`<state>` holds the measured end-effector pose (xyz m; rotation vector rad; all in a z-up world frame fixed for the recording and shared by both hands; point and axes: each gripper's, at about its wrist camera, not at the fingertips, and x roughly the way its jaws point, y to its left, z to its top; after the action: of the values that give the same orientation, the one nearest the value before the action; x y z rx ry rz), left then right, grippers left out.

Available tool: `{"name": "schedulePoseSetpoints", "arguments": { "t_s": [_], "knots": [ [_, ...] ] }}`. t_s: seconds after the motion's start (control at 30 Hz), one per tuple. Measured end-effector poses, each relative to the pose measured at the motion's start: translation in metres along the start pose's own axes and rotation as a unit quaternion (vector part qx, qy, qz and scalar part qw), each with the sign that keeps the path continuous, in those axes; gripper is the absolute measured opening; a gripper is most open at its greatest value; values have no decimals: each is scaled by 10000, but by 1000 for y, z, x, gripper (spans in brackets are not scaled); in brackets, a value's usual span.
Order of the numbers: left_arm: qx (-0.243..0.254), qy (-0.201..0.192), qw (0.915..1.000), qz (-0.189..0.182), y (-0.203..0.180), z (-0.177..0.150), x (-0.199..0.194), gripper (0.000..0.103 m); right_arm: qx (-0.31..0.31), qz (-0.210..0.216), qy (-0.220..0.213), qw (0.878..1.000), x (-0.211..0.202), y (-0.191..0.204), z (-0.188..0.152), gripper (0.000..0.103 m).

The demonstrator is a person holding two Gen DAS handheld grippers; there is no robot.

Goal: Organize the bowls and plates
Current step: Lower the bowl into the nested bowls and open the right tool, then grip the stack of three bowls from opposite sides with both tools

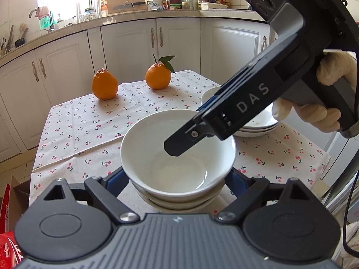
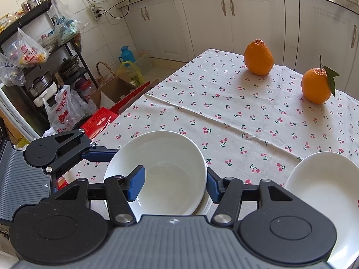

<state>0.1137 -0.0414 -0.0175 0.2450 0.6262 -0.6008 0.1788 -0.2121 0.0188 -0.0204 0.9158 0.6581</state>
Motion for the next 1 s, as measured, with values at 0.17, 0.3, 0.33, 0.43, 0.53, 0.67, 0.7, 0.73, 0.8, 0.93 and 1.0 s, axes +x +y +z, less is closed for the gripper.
{"name": "schedulePoseSetpoints", "arguments": {
  "t_s": [0.17, 0.3, 0.33, 0.43, 0.53, 0.67, 0.7, 0.73, 0.8, 0.93, 1.0],
  "knots": [
    [-53, -17, 10000, -56, 2, -1, 1, 93, -63, -8, 9, 10000, 2, 2, -1, 70],
    [-68, -6, 9999, -96, 4, -3, 2, 94, -94, 46, 15, 9999, 4, 4, -1, 81],
    [-44, 7, 9999, -96, 3, -4, 2, 94, -106, 67, 7, 9999, 4, 5, -1, 89],
    [37, -38, 9999, -111, 3, -6, -2, 96, -265, -93, -112, 9995, 1, 10, -1, 100],
    [73, -48, 9999, -129, 4, -7, -5, 96, -330, -121, -149, 9993, -2, 12, -1, 100],
    [191, -53, 9997, -116, 4, -11, -10, 98, -389, -256, -230, 9987, -5, 14, -6, 103],
    [214, -44, 9997, -129, 5, -12, -11, 98, -397, -287, -261, 9985, -6, 15, -8, 103],
    [237, -34, 9996, -140, 5, -13, -12, 98, -392, -310, -296, 9983, -7, 16, -11, 103],
    [270, -33, 9995, -149, 7, -16, -15, 98, -388, -387, -372, 9978, -10, 18, -17, 103],
    [399, 12, 9991, -160, 12, -21, -16, 99, -449, -599, -501, 9959, -16, 23, -33, 103],
    [574, 11, 9983, -108, 12, -25, -16, 99, -538, -757, -554, 9941, -19, 27, -42, 103]
  ]
}}
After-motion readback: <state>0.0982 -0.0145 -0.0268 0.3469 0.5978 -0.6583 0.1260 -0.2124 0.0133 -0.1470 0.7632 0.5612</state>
